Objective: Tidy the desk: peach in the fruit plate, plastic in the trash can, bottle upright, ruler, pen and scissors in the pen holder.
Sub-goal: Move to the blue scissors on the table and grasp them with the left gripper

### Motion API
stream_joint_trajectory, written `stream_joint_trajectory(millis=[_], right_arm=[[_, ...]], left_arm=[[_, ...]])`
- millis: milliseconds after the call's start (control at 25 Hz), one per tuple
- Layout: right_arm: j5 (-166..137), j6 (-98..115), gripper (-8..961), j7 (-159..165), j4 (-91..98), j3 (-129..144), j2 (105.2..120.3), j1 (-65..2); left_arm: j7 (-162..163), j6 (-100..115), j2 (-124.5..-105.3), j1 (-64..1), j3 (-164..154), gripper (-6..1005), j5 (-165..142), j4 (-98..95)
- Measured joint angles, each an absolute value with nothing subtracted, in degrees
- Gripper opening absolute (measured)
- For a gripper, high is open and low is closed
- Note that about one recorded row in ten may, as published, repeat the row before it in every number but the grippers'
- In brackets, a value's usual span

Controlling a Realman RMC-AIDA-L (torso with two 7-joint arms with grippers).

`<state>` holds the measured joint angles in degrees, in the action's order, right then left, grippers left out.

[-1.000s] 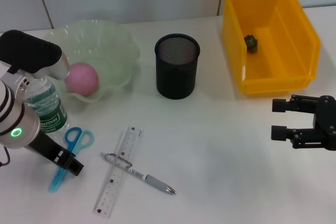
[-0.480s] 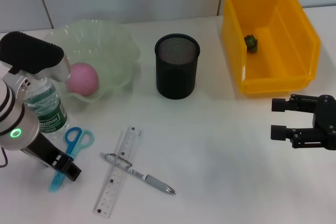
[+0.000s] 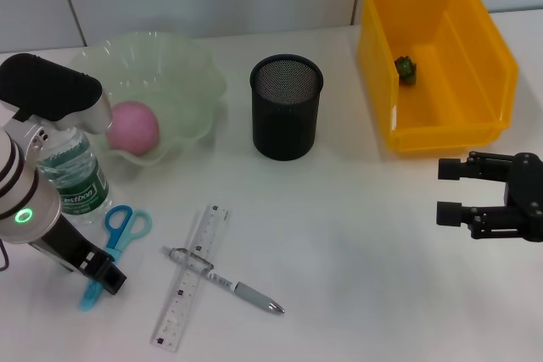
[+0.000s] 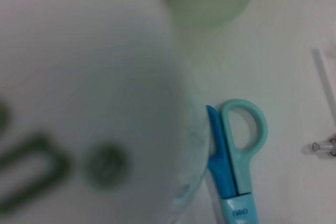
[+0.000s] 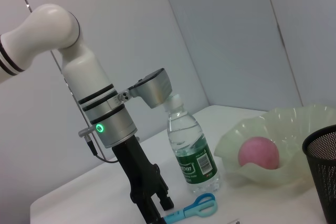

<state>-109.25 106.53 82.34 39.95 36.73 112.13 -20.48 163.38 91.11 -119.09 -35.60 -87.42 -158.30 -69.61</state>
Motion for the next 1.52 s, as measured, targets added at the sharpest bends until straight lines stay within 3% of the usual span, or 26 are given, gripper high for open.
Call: stream_joint_trajectory(millis=[520,760,1520], right_arm=[[-109.2,106.5,805,82.3,39.9,36.7,112.14,-20.5],[-109.1,106.5,805,82.3,39.9,36.7,112.14,-20.5],[-108.9,107.0,805,82.5,39.9,36.7,112.21,-20.6]], left_arm=[[163.4,91.2,-119.09,-35.8,-87.7,601,-158.0,-69.5],[163.4,91.1,-119.17,-35.8,-87.7,602,-157.9,-69.5],[163.3,91.4,-119.18,-35.8,-87.9,419,-158.3,-68.8]])
